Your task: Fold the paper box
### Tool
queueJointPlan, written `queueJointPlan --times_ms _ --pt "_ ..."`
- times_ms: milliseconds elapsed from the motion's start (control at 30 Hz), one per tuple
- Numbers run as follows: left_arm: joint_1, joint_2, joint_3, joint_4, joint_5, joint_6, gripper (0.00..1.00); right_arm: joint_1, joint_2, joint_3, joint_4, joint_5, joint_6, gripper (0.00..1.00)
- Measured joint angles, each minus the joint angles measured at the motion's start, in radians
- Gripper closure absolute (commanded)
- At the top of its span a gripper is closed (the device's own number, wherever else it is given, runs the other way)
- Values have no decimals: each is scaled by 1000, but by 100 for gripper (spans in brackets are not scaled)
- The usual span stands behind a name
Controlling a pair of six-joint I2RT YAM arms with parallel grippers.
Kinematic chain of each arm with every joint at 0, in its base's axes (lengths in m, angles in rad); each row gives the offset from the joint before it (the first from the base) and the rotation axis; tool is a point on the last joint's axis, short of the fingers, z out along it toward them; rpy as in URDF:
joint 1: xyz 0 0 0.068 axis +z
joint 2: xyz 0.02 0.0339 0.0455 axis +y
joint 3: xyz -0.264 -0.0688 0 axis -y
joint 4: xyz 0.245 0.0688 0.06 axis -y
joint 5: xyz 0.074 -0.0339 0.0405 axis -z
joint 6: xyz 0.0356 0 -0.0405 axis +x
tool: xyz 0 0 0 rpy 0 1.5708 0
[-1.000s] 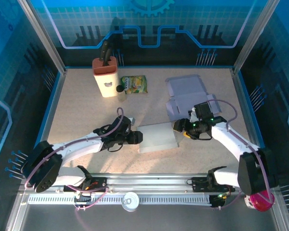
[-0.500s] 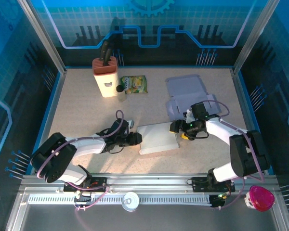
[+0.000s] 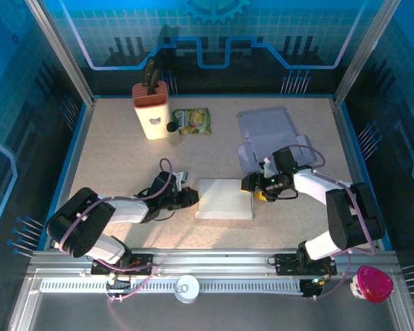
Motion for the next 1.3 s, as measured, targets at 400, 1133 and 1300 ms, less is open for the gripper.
queueJointPlan --times_ms 400,1133,1300 --pt "74 66 -42 167 89 -24 94 71 -9 -18 88 -60 30 38" --pt "-488 -484 381 -649 -507 740 41 -1 -229 -83 205 -209 631 79" --pt "-612 -280 412 -759 -700 947 38 -29 -229 -116 209 -257 737 81"
